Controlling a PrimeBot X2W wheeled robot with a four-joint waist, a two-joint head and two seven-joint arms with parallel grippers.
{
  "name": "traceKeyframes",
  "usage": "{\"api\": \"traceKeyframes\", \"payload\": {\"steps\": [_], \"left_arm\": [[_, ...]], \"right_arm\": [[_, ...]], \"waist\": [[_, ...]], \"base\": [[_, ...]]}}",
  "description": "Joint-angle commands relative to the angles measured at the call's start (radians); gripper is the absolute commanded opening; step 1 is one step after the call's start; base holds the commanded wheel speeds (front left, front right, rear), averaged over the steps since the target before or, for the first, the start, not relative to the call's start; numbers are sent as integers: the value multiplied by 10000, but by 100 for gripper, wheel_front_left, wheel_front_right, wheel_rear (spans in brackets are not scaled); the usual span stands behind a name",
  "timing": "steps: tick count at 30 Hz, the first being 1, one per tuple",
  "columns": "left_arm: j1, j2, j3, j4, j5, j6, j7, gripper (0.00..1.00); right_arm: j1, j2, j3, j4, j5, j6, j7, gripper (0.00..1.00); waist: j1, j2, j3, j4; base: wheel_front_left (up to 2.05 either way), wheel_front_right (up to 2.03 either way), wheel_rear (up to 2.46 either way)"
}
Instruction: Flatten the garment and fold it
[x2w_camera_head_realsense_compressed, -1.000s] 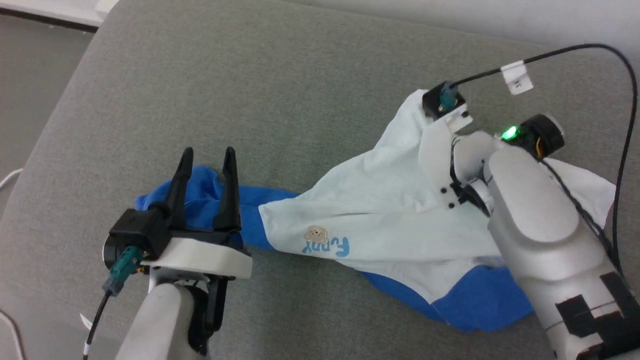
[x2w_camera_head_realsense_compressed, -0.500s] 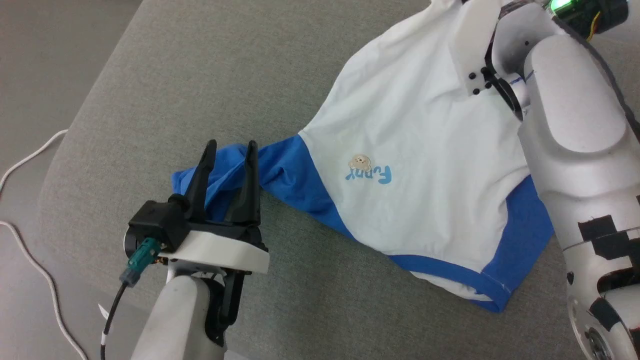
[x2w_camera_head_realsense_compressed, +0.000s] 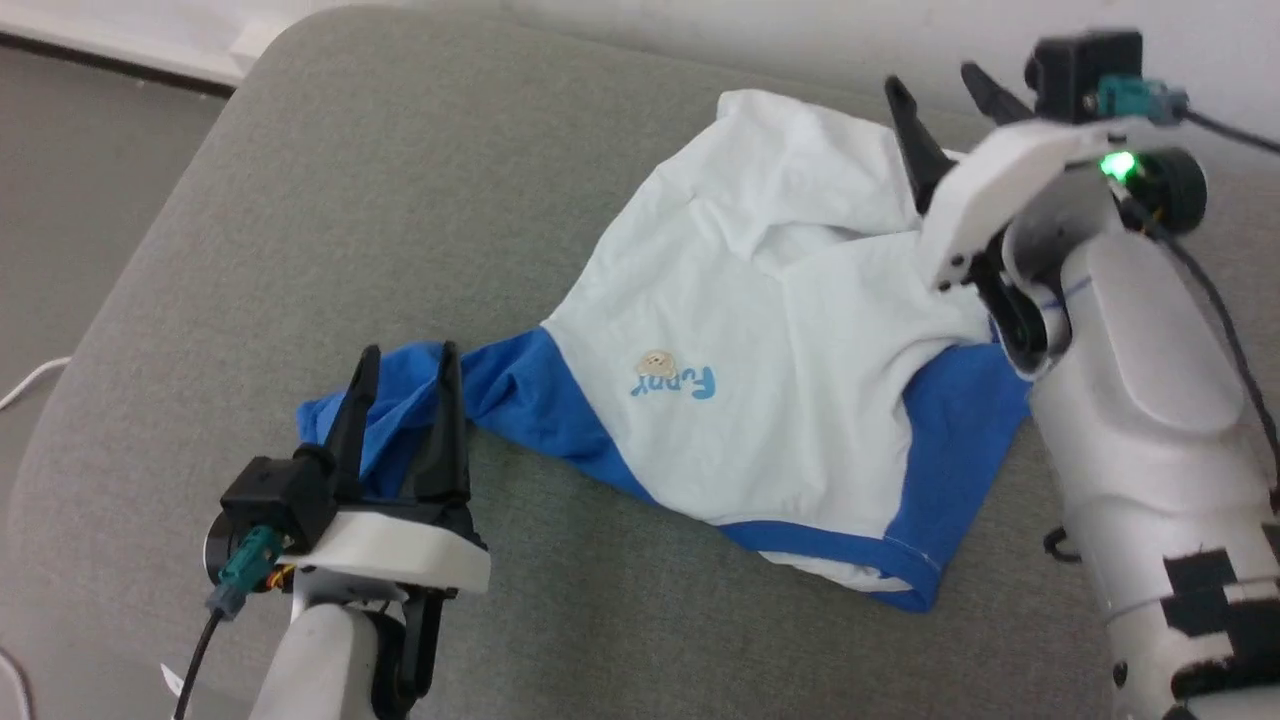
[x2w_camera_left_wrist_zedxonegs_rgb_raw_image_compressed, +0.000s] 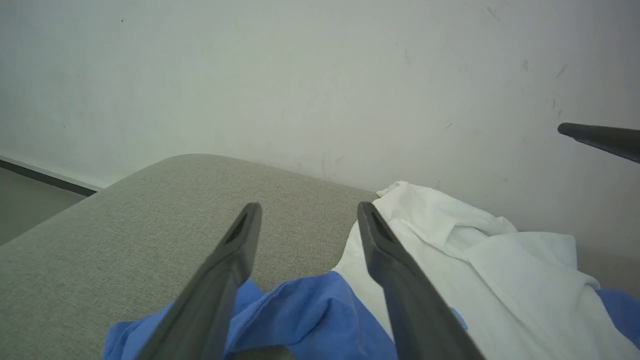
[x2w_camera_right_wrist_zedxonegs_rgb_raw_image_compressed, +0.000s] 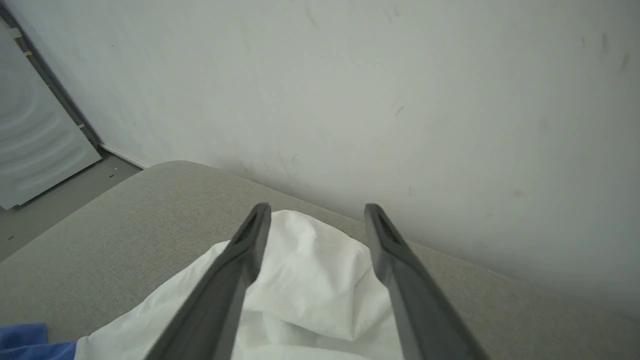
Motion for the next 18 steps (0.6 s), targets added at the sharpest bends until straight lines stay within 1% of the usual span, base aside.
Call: {"api": "traceKeyframes", "payload": {"steps": [1, 5, 9, 13, 15, 18], "left_arm": [[152, 55, 44, -8, 62, 6, -47, 100], [525, 75, 152, -58, 74, 87, -47, 100], [818, 63, 317, -217, -10, 186, -47, 100], [1043, 42, 373, -309, -63, 242, -47, 100], [1094, 38, 365, -330, -75, 242, -47, 100], [1028, 32, 274, -346, -71, 192, -47, 100]], "right_arm": [[405, -43, -157, -152, 52, -11, -131, 100], [2250, -43, -1026, -1061, 86, -11, -346, 100], [4094, -42, -1568, -1920, 27, -11, 230, 100], [5078, -42, -1631, -2555, -66, -11, 1413, 100], [5152, -42, -1469, -2746, -105, -11, 2165, 100], [4878, -42, -1110, -2707, -195, -11, 3486, 100]], "waist": [[1, -1, -1014, -1049], [1, -1, -1436, -1452], [1, -1, -1611, -1736], [1, -1, -1627, -1871], [1, -1, -1572, -1889], [1, -1, -1372, -1781]], "base": [[0, 0, 0], [0, 0, 0], [0, 0, 0], [0, 0, 0], [0, 0, 0], [0, 0, 0]]}}
